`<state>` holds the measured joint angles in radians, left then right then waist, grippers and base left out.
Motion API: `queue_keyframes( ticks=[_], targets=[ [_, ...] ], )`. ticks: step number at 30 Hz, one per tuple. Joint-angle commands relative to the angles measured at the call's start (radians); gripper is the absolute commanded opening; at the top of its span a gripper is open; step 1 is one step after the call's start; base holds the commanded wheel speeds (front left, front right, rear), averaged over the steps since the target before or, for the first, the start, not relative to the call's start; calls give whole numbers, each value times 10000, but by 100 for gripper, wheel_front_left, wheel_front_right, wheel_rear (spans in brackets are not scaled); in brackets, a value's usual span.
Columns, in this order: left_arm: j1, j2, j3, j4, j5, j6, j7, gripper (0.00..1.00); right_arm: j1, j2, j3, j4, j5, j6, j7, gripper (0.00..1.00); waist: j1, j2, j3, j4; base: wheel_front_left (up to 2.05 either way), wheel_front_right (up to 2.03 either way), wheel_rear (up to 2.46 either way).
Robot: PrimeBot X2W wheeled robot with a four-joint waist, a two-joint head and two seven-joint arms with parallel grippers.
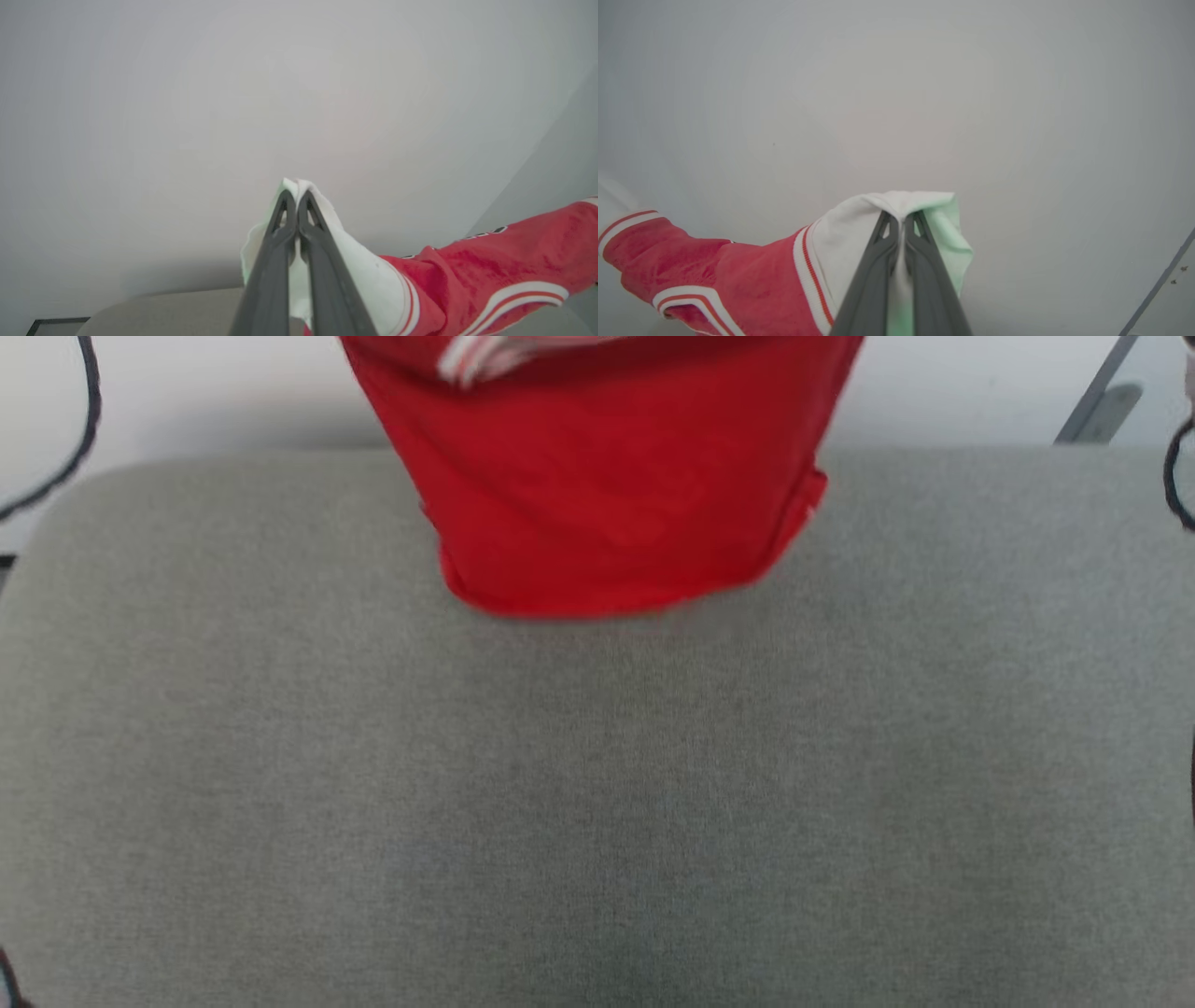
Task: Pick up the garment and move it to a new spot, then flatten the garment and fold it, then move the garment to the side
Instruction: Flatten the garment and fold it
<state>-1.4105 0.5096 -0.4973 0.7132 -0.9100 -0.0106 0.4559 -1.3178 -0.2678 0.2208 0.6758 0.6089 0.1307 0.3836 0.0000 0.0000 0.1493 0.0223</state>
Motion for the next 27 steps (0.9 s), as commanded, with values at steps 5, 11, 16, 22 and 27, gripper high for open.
queue_keyframes(
  ticks=[5, 11, 16, 22, 27],
  targets=[
    [-1054, -326, -67, 561, 545, -373, -1298, 0, -1109, 142, 237, 932, -765, 1, -1523, 0, 0, 0, 1349, -42, 0, 0, 0],
    [-2399, -696, -110, 1212, 1388, -615, -3797, 0, -2624, 177, 566, 2021, -2205, 1, -4371, 0, 0, 0, 2423, 51, 0, 0, 0],
    [-2828, -961, -164, 1744, 1743, -894, -5935, 0, -3384, 113, 821, 3129, -3629, -1, -6052, 0, 0, 0, 2909, 214, 0, 0, 0],
    [-2206, -1111, -538, 2831, 1623, -1119, -6303, 0, -2987, 423, 1176, 4450, -3638, -1, -6168, 0, 0, 0, 3017, 401, 0, 0, 0],
    [-1422, -1251, -918, 3535, 1258, -1193, -5672, 0, -2204, 612, 1671, 4876, -2797, -1, -5729, 0, 0, 0, 2861, 501, 0, 0, 0]
  ],
)
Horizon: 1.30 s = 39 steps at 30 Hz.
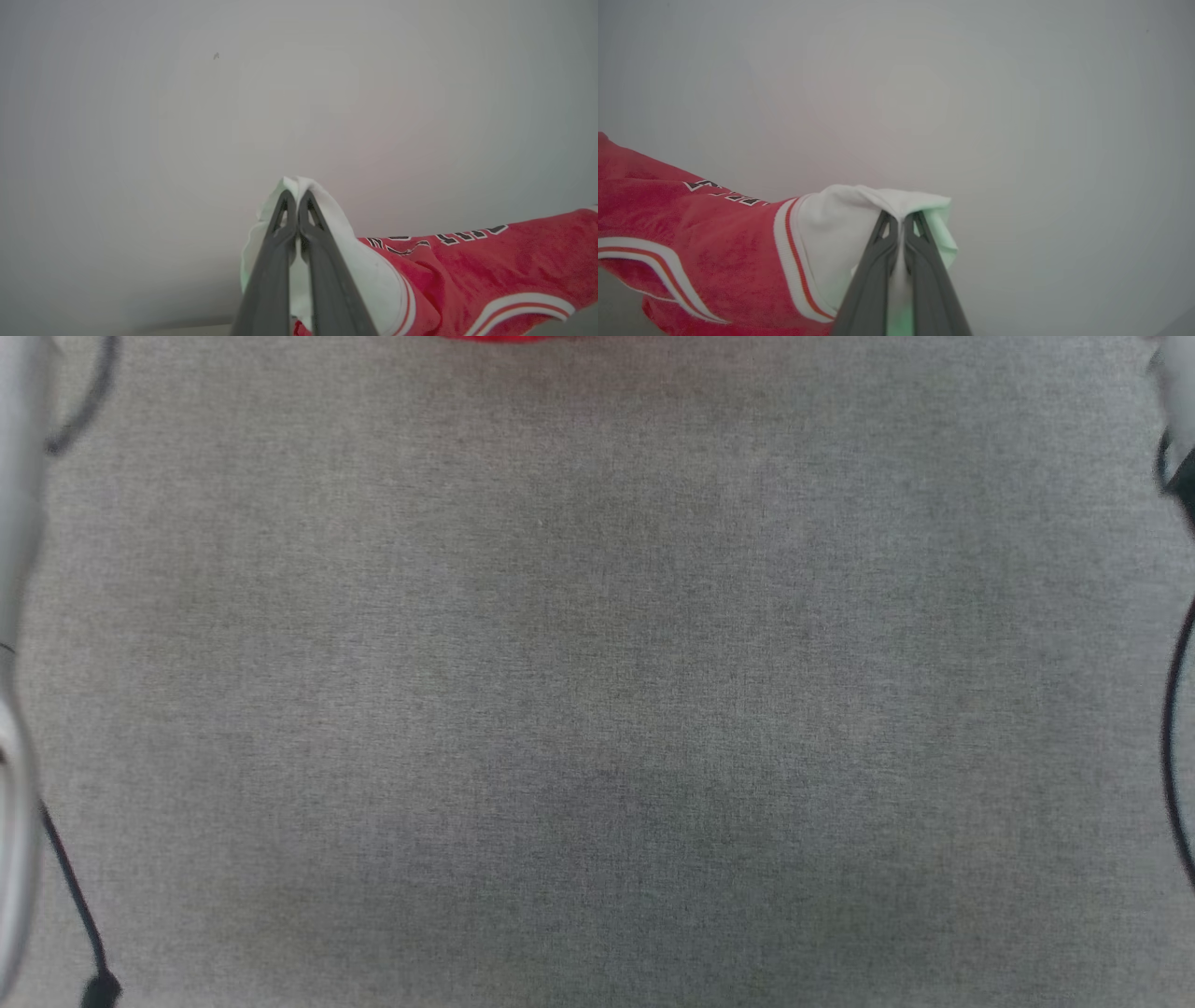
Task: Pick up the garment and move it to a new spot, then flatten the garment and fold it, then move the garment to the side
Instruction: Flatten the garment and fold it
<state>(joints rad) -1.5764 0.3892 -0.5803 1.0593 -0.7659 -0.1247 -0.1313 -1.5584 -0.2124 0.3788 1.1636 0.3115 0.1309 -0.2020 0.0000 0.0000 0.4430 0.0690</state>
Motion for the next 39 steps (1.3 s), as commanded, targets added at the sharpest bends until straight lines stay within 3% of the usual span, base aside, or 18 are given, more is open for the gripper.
queue_keyframes(
  ticks=[1, 6, 12, 18, 22, 30, 39],
  targets=[
    [428, -86, -172, 161, -266, -57, 475, 0, 405, 51, 225, 15, 439, -3, 329, 0, 0, 0, -136, 49, 0, 0, 0],
    [1403, -127, -578, 167, -876, -43, 2010, 0, 1496, 30, 584, -523, 2146, -3, 1550, 0, 0, 0, -505, 92, 0, 0, 0],
    [2800, 96, -948, -88, -1589, -45, 3902, 0, 2909, -448, 1295, -1716, 3691, -3, 3188, 0, 0, 0, -1025, 72, 0, 0, 0],
    [4168, 370, -1135, -539, -1940, -46, 4702, 0, 4370, -912, 1577, -2852, 4874, -1, 4133, 0, 0, 0, -1500, 6, 0, 0, 0],
    [5346, 595, -1102, -1264, -2186, 176, 4901, 0, 5618, -1371, 1783, -3866, 5512, -1, 4687, 0, 0, 0, -1887, -16, 0, 0, 0],
    [8032, 1468, -740, -4093, -2861, 1440, 5097, 0, 7674, -2053, 1441, -5292, 6205, -1, 5726, 0, 0, 0, -2519, -63, 0, 0, 0],
    [11262, 3109, -61, -8974, -3664, 3596, 5282, 0, 9565, -2598, 633, -6845, 6099, -1, 7459, 0, 0, 0, -2874, 7, 0, 0, 0]
  ],
)
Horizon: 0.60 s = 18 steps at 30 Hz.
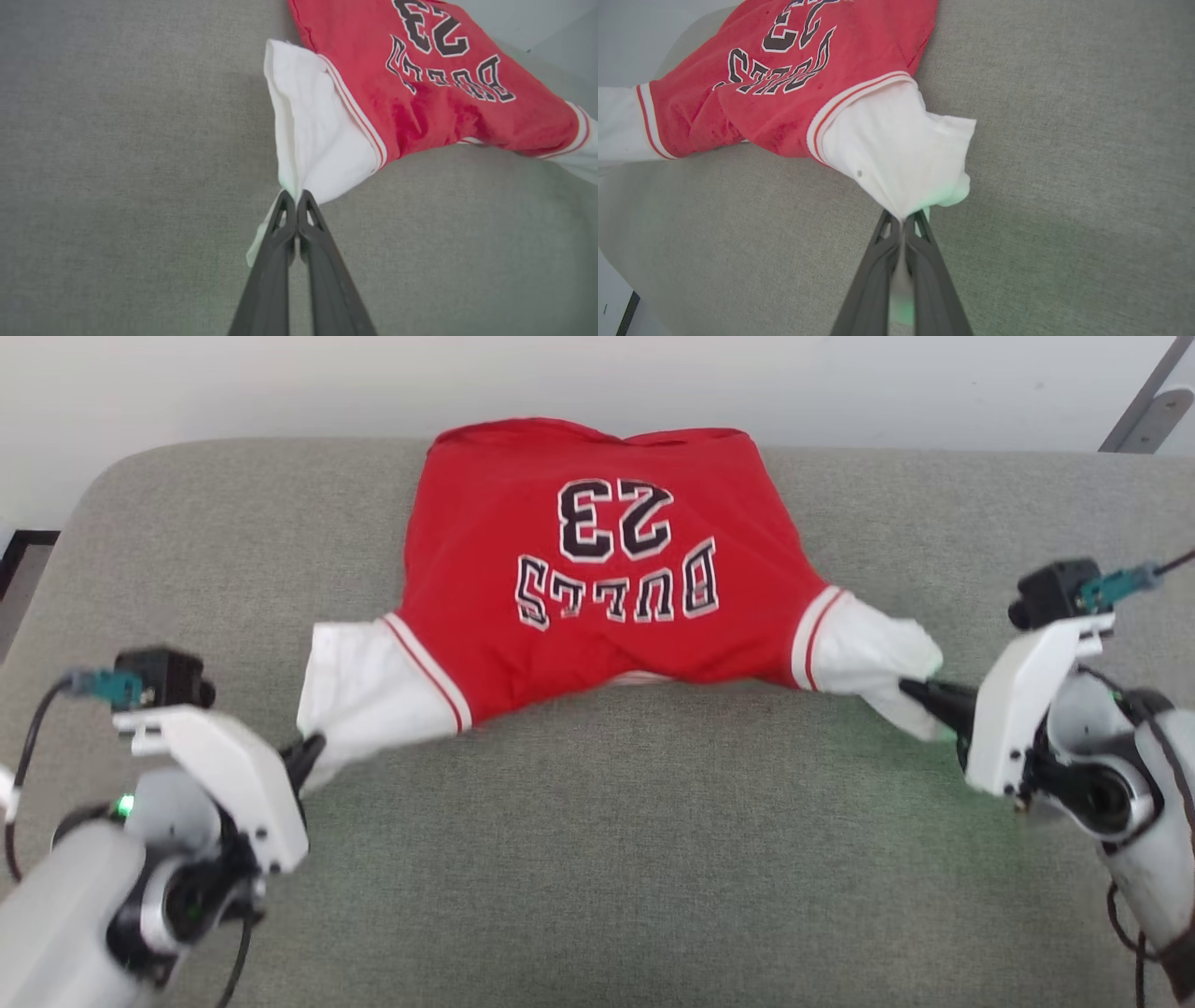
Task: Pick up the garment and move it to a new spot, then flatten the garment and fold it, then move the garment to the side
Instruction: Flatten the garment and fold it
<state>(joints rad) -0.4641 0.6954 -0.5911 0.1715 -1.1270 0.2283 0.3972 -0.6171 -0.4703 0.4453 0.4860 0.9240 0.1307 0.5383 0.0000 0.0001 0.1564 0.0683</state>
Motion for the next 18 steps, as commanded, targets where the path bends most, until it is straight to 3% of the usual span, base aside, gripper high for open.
queue_keyframes(
  ticks=[1, 8, 14, 18],
  targets=[
    [472, 223, 86, -547, -99, 299, 12, 0, 372, -45, -167, -279, -35, 1, 246, 0, 0, -1, -21, 30, 0, 0, 0],
    [2773, 1143, 345, -3229, -397, 1736, -178, 0, 2328, -255, -1131, -2287, -347, 1, 2298, 0, 0, -1, -70, 65, 0, 0, 0],
    [4117, 1450, 471, -4273, -733, 2406, -340, 0, 4023, -115, -2172, -4073, -544, 1, 4019, 0, 0, -1, -9, 119, 0, 0, 0],
    [4640, 1478, 550, -4574, -863, 2618, -511, 0, 4884, 67, -2777, -5005, -781, 1, 4754, 0, 0, -1, 58, 152, 0, 0, 0]
  ],
)
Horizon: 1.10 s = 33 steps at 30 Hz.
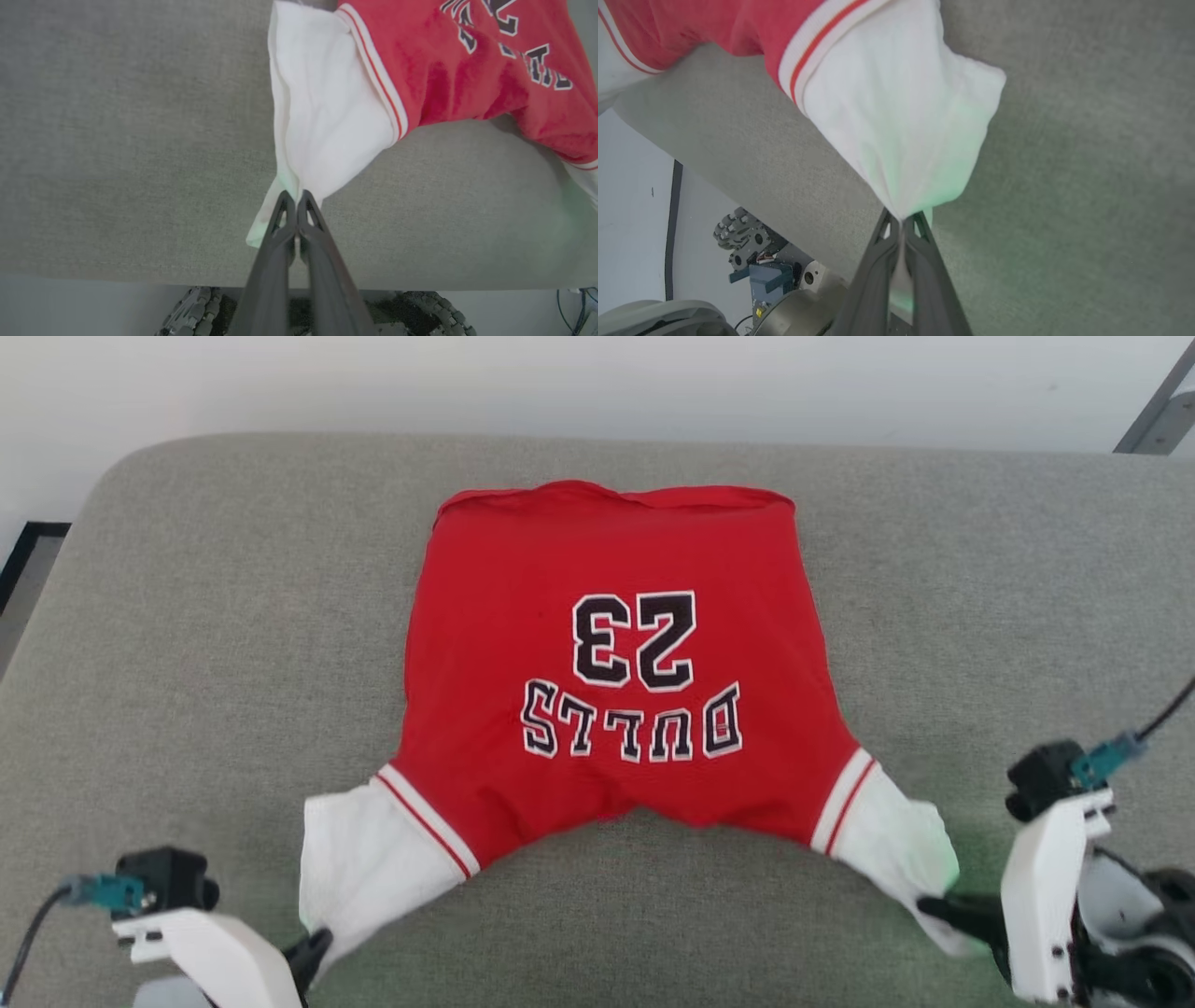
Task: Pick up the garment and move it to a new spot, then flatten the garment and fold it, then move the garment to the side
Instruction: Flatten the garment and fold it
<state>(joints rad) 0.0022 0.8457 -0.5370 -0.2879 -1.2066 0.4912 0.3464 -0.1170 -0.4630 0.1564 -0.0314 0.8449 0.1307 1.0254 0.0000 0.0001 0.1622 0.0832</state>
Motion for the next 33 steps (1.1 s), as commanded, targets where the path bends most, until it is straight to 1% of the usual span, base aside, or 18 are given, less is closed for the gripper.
queue_keyframes(
  ticks=[1, 2, 5, 6, 9, 12, 13, 14, 15, 16, 18, 20, 26, 28, 30, 31, 33],
  targets=[
    [305, 2, 47, -127, -158, 121, -92, 0, 466, 179, -277, -385, -122, 1, 350, 0, 0, -1, 60, 26, 0, 0, 0],
    [305, 2, 47, -127, -158, 121, -92, 0, 466, 179, -277, -385, -122, 1, 350, 0, 0, -1, 60, 26, 0, 0, 0],
    [659, 47, 73, -307, -111, 227, -245, 0, 1225, 470, -811, -1195, -381, 1, 1005, 0, 0, -1, 183, 64, 0, 0, 0],
    [749, -23, 94, -340, -181, 250, -301, 0, 1433, 600, -965, -1429, -462, 1, 1172, 0, 0, -1, 230, 77, 0, 0, 0],
    [886, -165, 19, -278, -207, 125, -413, 0, 1924, 1036, -1343, -1909, -773, 1, 1426, 0, 0, -1, 380, 119, 0, 0, 0],
    [687, -435, -21, -78, -140, -71, -593, 0, 2043, 1422, -1513, -1953, -1285, 1, 1190, 0, 0, -1, 513, 162, 0, 0, 0],
    [609, -541, -70, -18, -130, -160, -632, 0, 1973, 1432, -1464, -1944, -1485, 1, 996, 32, 0, -1, 567, 181, 0, 0, 0],
    [536, -606, -100, 75, -94, -227, -650, 0, 1948, 1541, -1465, -1778, -1625, 1, 841, 53, 0, -1, 623, 188, 0, 0, 0],
    [424, -670, -144, 171, -35, -303, -676, 0, 1887, 1565, -1423, -1659, -1842, 1, 654, 93, 0, -1, 665, 200, 0, 0, 0],
    [318, -770, -160, 241, 4, -366, -706, 0, 1824, 1548, -1436, -1579, -2032, 1, 488, 100, 0, -1, 716, 225, 0, 0, 0],
    [169, -915, -197, 400, 57, -467, -767, 0, 1675, 1682, -1428, -1410, -2187, 1, 261, 100, 0, -1, 803, 243, 0, 0, 0],
    [34, -1026, -230, 502, 127, -535, -823, 0, 1517, 1647, -1492, -1508, -2323, 1, 151, 100, 0, -1, 894, 260, 0, 0, 0],
    [-231, -1240, -244, 654, 105, -721, -944, 0, 957, 1612, -1881, -2622, -2557, 1, 206, 100, 0, -1, 1152, 343, 0, 0, 0],
    [-294, -1300, -243, 680, 134, -780, -986, 0, 567, 1608, -2063, -3015, -2745, 1, 77, 100, 0, -1, 1266, 382, 0, 0, 0],
    [-391, -1364, -269, 717, 191, -834, -1014, 0, 7, 1757, -2191, -3173, -3001, 1, -169, 100, 0, -1, 1386, 434, 0, 0, 0],
    [-459, -1395, -286, 723, 204, -870, -1012, 0, -318, 1828, -2240, -3138, -3143, 1, -330, 100, 0, -1, 1449, 467, 0, 0, 0],
    [-614, -1441, -356, 770, 269, -944, -975, 0, -1059, 1730, -2168, -2923, -3665, 1, -700, 100, 0, -1, 1593, 570, 0, 0, 0]
  ],
)
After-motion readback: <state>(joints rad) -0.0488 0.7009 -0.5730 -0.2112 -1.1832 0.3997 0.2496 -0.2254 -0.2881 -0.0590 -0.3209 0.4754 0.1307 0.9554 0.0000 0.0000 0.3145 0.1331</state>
